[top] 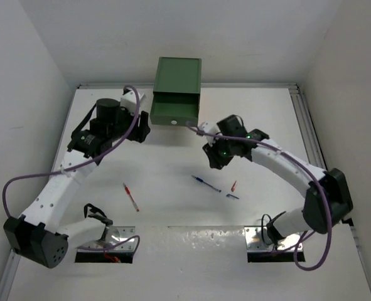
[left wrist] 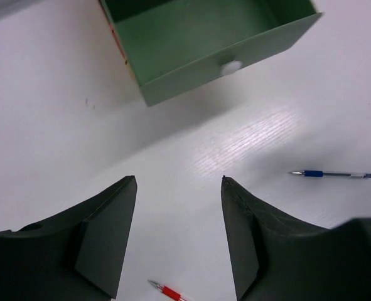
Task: Sort the stationery into containers
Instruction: Pick up the pen from the center of the board, then pick up the pen cap from the center of the board, then close the pen cap on the pen.
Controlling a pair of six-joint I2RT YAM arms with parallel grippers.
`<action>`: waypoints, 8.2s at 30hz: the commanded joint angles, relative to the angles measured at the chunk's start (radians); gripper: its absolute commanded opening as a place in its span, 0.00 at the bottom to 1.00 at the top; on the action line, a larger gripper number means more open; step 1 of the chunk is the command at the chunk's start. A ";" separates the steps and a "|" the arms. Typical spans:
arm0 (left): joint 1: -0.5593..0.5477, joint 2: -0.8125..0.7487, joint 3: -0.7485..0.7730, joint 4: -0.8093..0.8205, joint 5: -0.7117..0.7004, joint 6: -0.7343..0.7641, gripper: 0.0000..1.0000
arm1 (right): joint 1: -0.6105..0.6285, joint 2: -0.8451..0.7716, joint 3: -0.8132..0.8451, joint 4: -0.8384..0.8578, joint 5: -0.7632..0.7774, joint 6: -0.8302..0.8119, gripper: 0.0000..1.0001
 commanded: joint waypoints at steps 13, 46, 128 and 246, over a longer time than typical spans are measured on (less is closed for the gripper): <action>0.179 0.034 0.103 -0.062 0.127 -0.089 0.64 | 0.256 0.278 -0.069 0.024 0.272 0.033 0.29; 0.186 -0.055 -0.001 -0.001 0.550 0.216 0.65 | 0.132 0.113 -0.062 -0.047 -0.005 -0.086 0.00; -0.776 1.058 0.260 0.269 0.252 0.492 0.35 | -0.878 -0.438 -0.313 -0.326 -0.386 -0.114 0.00; -0.180 0.607 -0.109 0.004 1.219 -0.045 0.00 | 0.550 -0.175 -0.077 -0.186 0.576 -0.853 0.00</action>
